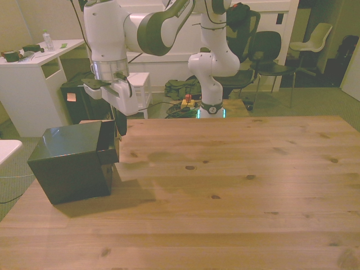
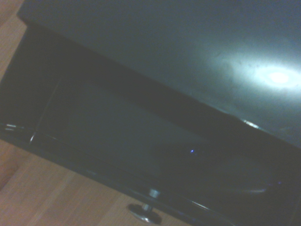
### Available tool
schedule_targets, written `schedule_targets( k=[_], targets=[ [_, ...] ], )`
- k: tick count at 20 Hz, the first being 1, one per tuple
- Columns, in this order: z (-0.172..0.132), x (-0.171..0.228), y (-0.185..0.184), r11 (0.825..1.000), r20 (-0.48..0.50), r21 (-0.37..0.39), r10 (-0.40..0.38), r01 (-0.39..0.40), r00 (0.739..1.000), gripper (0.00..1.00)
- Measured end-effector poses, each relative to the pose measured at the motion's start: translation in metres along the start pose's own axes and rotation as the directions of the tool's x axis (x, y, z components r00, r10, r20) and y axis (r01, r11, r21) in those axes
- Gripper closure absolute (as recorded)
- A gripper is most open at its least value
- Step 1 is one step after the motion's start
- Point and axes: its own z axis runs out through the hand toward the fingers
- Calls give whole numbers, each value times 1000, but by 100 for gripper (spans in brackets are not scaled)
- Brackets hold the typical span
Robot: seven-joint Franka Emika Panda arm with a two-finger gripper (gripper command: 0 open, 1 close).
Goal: Close the top drawer
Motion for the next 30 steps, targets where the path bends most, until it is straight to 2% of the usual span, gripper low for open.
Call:
schedule_targets(
  k=[12,20,24,30],
  targets=[
    [-1,38,-4,999,-26,9,53,-53,998,100],
    [1,38,-6,999,-21,-2,52,-52,998,100],
    [7,21,-12,1000,-11,-9,23,-23,1000,100],
    [7,-42,-9,997,23,-10,-71,72,997,100]
  ],
)
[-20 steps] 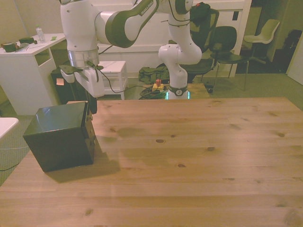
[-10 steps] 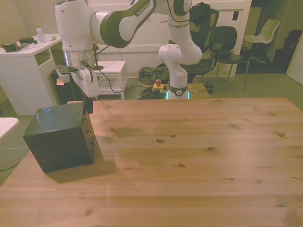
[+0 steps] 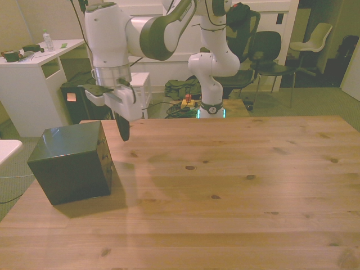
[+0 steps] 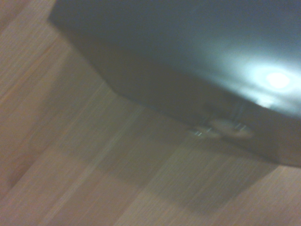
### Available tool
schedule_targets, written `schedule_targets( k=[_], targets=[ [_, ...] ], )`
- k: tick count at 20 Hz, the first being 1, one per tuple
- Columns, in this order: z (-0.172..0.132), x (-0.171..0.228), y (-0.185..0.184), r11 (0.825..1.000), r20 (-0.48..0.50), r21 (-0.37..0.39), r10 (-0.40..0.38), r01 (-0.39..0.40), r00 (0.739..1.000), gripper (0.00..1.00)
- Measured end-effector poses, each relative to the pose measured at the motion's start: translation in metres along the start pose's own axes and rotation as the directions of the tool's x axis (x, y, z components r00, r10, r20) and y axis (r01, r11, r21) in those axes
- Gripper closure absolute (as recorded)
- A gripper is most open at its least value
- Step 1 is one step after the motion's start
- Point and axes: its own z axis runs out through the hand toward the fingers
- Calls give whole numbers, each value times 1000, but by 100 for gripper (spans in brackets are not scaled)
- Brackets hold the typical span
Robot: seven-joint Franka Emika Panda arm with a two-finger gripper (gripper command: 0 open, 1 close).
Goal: Close the top drawer
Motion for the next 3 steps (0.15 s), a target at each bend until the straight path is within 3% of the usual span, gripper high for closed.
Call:
schedule_targets(
  k=[3],
  targets=[
    [-18,-31,8,999,5,18,-39,39,999,100]
  ],
)
